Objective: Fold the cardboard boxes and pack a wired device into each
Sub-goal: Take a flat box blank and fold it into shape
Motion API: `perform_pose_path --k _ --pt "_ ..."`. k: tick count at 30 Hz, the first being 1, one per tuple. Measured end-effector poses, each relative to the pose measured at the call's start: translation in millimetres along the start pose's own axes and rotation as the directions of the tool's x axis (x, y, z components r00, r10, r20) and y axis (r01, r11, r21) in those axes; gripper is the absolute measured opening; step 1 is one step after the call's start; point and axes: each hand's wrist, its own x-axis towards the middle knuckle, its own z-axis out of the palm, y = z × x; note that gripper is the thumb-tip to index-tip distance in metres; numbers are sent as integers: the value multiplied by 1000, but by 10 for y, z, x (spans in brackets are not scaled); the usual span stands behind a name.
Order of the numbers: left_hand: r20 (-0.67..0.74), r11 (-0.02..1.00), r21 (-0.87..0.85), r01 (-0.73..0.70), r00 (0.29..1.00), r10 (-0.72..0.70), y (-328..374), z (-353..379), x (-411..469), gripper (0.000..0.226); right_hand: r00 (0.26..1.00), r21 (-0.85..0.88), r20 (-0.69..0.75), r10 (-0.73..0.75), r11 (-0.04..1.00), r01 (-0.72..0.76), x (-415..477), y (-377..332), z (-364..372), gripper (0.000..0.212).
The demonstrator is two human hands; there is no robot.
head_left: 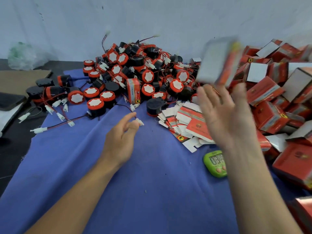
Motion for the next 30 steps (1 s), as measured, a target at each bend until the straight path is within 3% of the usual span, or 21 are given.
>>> perform_pose_path --k 1,2,4,6,7,8,9,10,11,12,15,18,21,25,27,30 --pt "5 999 32 6 1000 -6 -3 11 2 51 1000 138 -20 -6 990 9 72 -103 -10 74" --pt "9 998 64 1 1000 -1 -12 21 10 47 1000 103 -24 -3 995 5 140 -166 18 72" --pt "10 994 108 -8 1000 7 -31 33 35 38 999 -220 -40 11 975 -20 292 -139 108 60" --pt "9 993 116 3 1000 -4 -44 26 61 34 998 -584 -58 -6 811 -28 422 -16 228 51" --pt "11 993 119 11 1000 -12 -50 19 69 33 999 -768 -47 -16 640 -26 472 56 283 51" --pt "13 992 122 16 1000 -18 -61 15 77 34 1000 -938 -29 -5 347 -25 524 128 306 54" --pt "16 992 125 18 1000 -20 -71 13 78 35 998 -999 -45 50 -25 -43 568 207 282 61" --pt "20 992 128 16 1000 -18 -79 12 76 36 987 -937 -116 113 -341 -71 583 293 236 70" --pt "23 991 134 14 1000 -17 -82 10 70 37 964 -838 -222 149 -534 -110 575 377 167 78" --pt "26 990 141 14 1000 -18 -87 12 72 38 936 -777 -308 167 -612 -147 543 457 98 81" --pt "48 986 166 22 998 -30 -99 12 86 41 945 -804 -289 155 -575 -151 379 654 0 64" --pt "96 972 235 -23 995 0 -110 19 89 47 999 -770 -38 -26 -637 -46 155 825 108 35" --pt "88 970 243 -27 996 6 -103 6 84 52 991 -729 131 -32 -680 75 -44 955 258 11" --pt "66 979 203 4 998 -17 -122 -18 87 60 989 -787 139 -57 -612 75 -93 875 296 16" --pt "64 984 177 -11 998 0 -136 -9 102 65 964 -853 205 -170 -515 90 -108 792 322 22" --pt "66 998 60 -33 997 29 -137 7 123 67 918 -964 258 -303 -149 221 -136 657 349 29"
